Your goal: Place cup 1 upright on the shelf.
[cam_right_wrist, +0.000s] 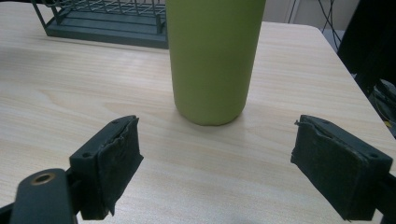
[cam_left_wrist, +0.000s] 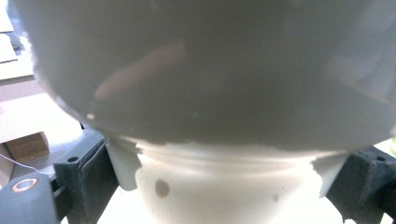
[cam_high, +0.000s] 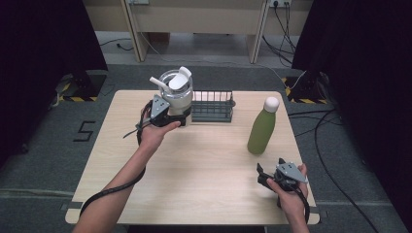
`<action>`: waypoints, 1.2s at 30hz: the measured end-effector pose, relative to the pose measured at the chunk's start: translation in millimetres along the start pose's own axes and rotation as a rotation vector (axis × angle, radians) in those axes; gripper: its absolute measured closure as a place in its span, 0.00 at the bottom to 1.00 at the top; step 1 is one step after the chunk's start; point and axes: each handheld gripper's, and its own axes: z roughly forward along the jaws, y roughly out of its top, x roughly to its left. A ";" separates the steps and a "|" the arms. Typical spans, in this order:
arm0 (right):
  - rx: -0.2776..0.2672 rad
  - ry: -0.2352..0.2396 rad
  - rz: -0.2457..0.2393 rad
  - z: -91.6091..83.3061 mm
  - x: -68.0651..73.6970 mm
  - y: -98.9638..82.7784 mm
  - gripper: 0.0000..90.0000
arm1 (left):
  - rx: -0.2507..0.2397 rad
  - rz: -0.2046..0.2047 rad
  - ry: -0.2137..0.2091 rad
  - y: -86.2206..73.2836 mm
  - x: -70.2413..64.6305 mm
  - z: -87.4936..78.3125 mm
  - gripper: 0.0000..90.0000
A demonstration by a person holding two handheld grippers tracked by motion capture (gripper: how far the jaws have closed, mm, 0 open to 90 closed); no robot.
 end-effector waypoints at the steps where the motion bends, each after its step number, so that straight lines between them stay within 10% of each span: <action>1: 0.000 0.000 0.000 0.0 0.0 -0.1 0.16 | 0.001 0.001 0.003 0.3 0.6 1.3 0.11; 36: -0.004 -0.004 0.012 -0.2 -2.7 0.1 0.16 | 0.004 -0.031 0.028 18.3 12.4 45.7 0.11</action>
